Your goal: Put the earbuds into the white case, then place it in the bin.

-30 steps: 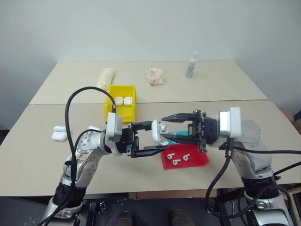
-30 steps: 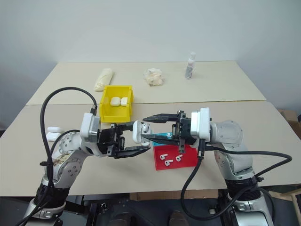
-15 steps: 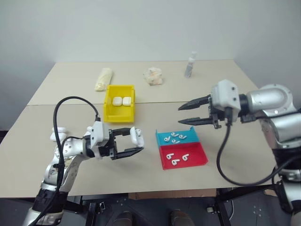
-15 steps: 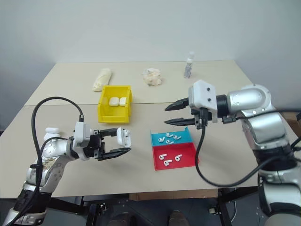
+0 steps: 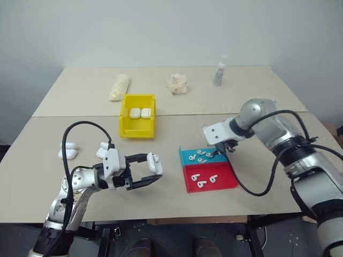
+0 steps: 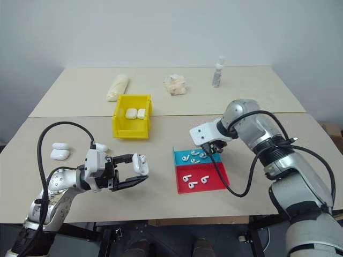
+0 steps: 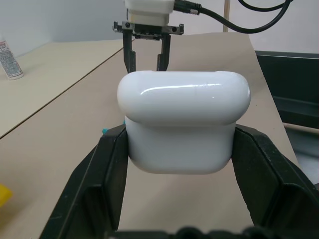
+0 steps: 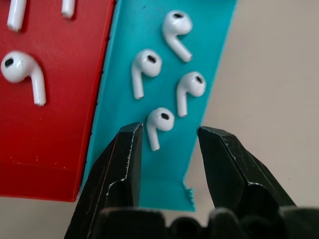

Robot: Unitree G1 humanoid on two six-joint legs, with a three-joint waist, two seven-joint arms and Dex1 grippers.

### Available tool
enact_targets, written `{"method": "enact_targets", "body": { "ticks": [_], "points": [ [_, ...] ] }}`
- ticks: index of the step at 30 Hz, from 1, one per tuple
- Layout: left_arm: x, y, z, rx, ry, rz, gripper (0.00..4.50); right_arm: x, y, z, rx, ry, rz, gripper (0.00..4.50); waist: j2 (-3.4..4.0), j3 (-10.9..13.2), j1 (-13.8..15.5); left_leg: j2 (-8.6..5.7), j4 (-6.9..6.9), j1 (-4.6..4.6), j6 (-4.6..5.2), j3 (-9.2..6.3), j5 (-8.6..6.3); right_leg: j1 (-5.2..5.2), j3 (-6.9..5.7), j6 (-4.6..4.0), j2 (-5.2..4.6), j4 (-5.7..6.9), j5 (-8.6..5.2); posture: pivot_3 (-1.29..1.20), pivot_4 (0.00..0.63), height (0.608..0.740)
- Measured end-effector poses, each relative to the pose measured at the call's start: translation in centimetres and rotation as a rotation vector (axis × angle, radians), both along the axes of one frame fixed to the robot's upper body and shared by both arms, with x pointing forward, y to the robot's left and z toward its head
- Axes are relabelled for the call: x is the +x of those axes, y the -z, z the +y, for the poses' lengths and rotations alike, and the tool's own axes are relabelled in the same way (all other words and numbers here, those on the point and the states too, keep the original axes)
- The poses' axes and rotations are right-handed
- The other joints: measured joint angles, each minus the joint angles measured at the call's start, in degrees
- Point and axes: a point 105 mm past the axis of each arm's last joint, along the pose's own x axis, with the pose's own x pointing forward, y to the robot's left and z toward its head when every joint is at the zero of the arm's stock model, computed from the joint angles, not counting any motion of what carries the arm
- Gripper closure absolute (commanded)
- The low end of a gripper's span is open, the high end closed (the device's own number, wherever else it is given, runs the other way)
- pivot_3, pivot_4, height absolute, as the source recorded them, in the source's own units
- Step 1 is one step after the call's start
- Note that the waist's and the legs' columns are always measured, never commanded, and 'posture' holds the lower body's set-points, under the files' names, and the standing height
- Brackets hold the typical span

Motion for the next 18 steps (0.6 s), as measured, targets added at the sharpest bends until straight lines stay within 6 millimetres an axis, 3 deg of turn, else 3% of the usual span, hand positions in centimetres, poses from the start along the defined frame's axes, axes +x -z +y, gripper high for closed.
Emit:
{"method": "enact_targets", "body": {
  "ticks": [9,18],
  "points": [
    [-0.5,0.1,-0.2,-0.003,-0.015,0.002,1.72,0.6,2.0,-0.1,-0.048,0.010,0.038,2.33,0.00,0.0,-0.1,0.01,-0.05,0.05,-0.04,-0.04,0.02,0.02,0.00,-0.01,0.02,0.02,0.00,0.00,0.150,0.740],
    [-0.7,0.0,-0.2,0.001,-0.016,-0.003,1.72,1.0,2.1,0.2,-0.040,-0.005,0.016,2.33,0.01,0.0,-0.3,0.01,-0.04,0.14,-0.07,-0.04,0.04,0.09,0.00,-0.01,0.03,0.06,0.00,0.00,0.150,0.740]
  ]
}}
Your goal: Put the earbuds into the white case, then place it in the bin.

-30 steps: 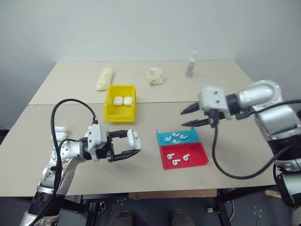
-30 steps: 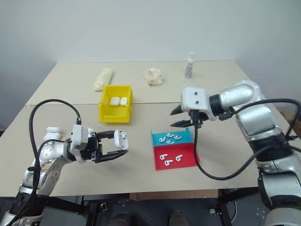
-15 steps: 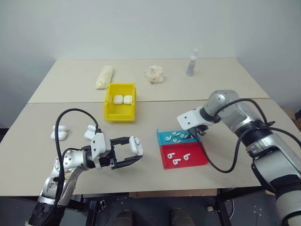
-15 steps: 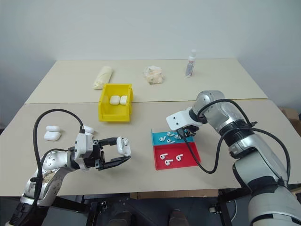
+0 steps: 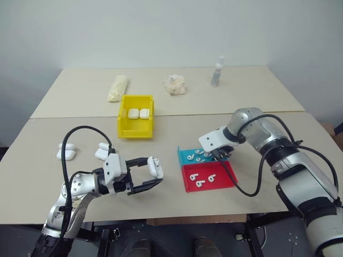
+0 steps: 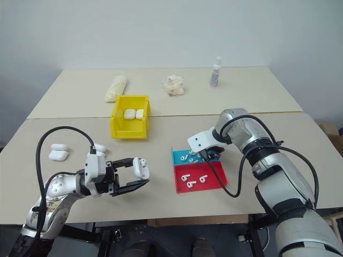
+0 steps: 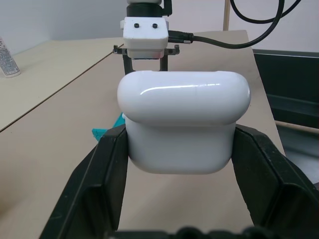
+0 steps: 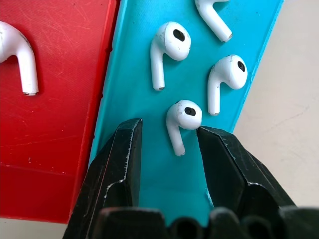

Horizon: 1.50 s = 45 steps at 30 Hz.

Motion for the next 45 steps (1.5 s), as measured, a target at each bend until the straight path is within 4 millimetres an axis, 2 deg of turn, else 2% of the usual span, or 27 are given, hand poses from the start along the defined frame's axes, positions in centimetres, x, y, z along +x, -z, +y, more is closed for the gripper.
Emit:
{"method": "enact_targets", "body": {
  "ticks": [27,45],
  "points": [
    [0.1,0.4,-0.2,0.014,-0.015,0.004,1.72,0.3,0.0,0.7,0.016,-0.114,-0.049,2.33,0.01,0.0,-1.2,0.02,-0.01,0.07,-0.01,-0.19,0.00,0.04,0.01,0.00,0.01,0.06,0.00,0.00,0.150,0.740],
    [0.1,0.5,-0.3,0.016,-0.011,0.008,1.72,0.6,-0.2,1.4,-0.068,-0.183,-0.036,2.33,0.01,0.0,-1.3,0.02,-0.05,0.06,-0.07,-0.21,0.04,0.00,0.02,0.00,0.01,0.07,0.00,0.00,0.150,0.740]
  ]
}}
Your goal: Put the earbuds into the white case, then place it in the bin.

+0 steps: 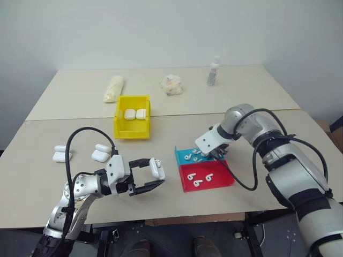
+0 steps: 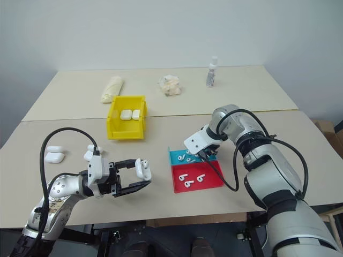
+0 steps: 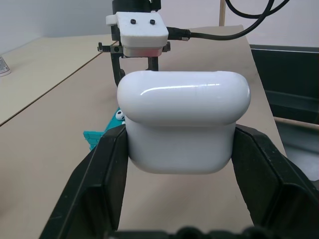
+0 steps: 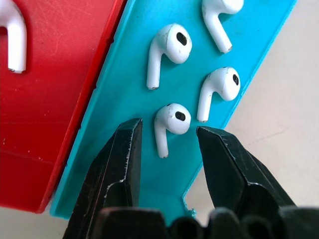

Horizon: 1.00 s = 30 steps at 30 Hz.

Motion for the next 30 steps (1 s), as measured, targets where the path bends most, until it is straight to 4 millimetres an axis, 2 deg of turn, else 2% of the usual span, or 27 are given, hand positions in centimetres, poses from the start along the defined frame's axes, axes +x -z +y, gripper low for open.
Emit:
{"method": "enact_targets", "body": {
  "ticks": [15,18,20,30],
  "points": [
    [0.12,0.45,0.11,0.023,-0.024,0.001,1.72,-0.03,0.11,0.36,-0.027,-0.041,0.003,2.33,0.01,0.0,0.0,0.00,0.00,0.03,-0.02,0.01,0.01,0.01,0.00,0.00,0.01,0.03,0.00,0.00,0.150,0.740],
    [0.12,0.51,0.06,0.026,-0.025,0.001,1.72,-0.02,0.20,0.24,-0.030,-0.040,0.006,2.92,0.01,0.0,0.0,0.00,0.00,0.05,-0.03,0.01,0.02,0.03,0.00,0.00,0.01,0.04,0.00,0.00,0.150,0.740],
    [0.13,0.51,0.05,0.025,-0.025,0.001,1.72,-0.02,0.22,0.27,-0.031,-0.048,0.000,3.57,0.01,0.0,0.0,0.00,0.00,0.07,-0.03,0.01,0.02,0.04,0.00,0.00,0.00,0.05,0.00,0.00,0.150,0.740],
    [0.14,0.50,0.00,0.021,-0.027,0.000,1.72,0.30,0.21,0.29,-0.024,-0.044,-0.030,3.57,0.02,0.0,0.0,0.00,-0.01,0.18,-0.03,0.00,0.02,0.11,0.02,-0.01,0.00,0.11,0.00,0.00,0.150,0.740]
  ]
}}
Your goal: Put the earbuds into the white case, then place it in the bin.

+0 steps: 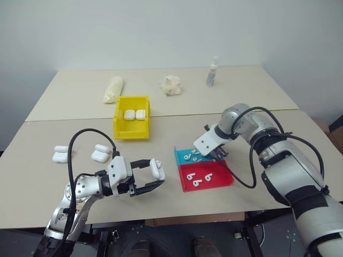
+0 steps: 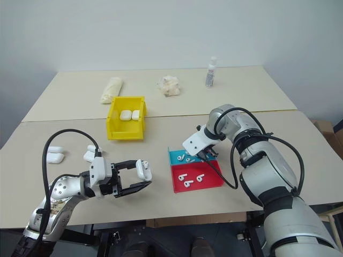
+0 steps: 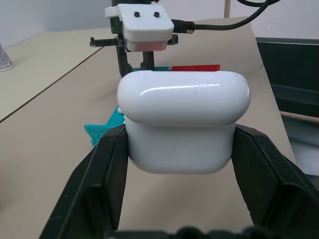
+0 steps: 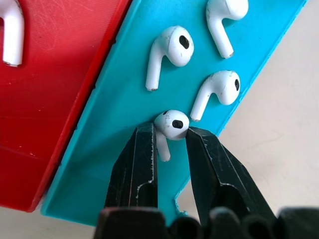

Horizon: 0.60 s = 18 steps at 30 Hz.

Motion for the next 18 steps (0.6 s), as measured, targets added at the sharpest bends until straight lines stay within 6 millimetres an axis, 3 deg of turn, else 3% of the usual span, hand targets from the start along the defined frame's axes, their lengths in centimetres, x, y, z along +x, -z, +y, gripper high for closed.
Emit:
{"method": "enact_targets", "body": {
  "ticks": [2,9,12,14,18],
  "points": [
    [0.0,0.0,0.0,0.000,0.000,0.000,1.72,0.0,0.0,0.0,-0.003,0.000,0.000,3.81,0.00,0.0,0.0,0.00,0.00,0.00,0.00,0.00,0.00,0.00,0.00,0.00,0.00,0.00,0.00,0.00,0.150,0.740],
    [0.0,-0.1,-0.1,-0.004,0.001,-0.002,1.72,0.1,-0.2,0.0,0.009,0.004,-0.010,3.83,0.00,0.0,0.0,0.00,-0.01,-0.02,0.00,-0.01,0.00,-0.03,0.01,0.00,0.00,0.00,0.00,0.00,0.150,0.740],
    [0.2,-0.5,-0.2,-0.016,0.006,-0.017,1.72,0.0,-0.6,-0.8,0.058,0.046,-0.021,3.83,0.01,0.0,0.3,-0.02,0.00,-0.16,0.00,-0.05,0.00,-0.12,-0.01,0.00,-0.04,-0.04,0.00,0.00,0.150,0.740],
    [0.3,-1.1,-0.5,-0.043,0.013,-0.029,1.72,0.1,-1.9,-1.5,0.117,0.087,-0.054,3.83,0.02,0.0,0.5,-0.04,0.04,-0.31,0.00,-0.09,0.00,-0.23,-0.01,0.00,-0.07,-0.07,0.00,0.00,0.150,0.740],
    [0.6,-4.2,-1.7,-0.149,0.068,-0.077,1.72,-1.3,-7.7,-2.4,0.439,0.195,-0.151,3.83,0.01,0.0,1.4,-0.03,0.03,-0.41,0.05,-0.17,-0.03,-0.24,-0.05,0.01,-0.08,-0.13,0.00,0.00,0.150,0.740]
  ]
}}
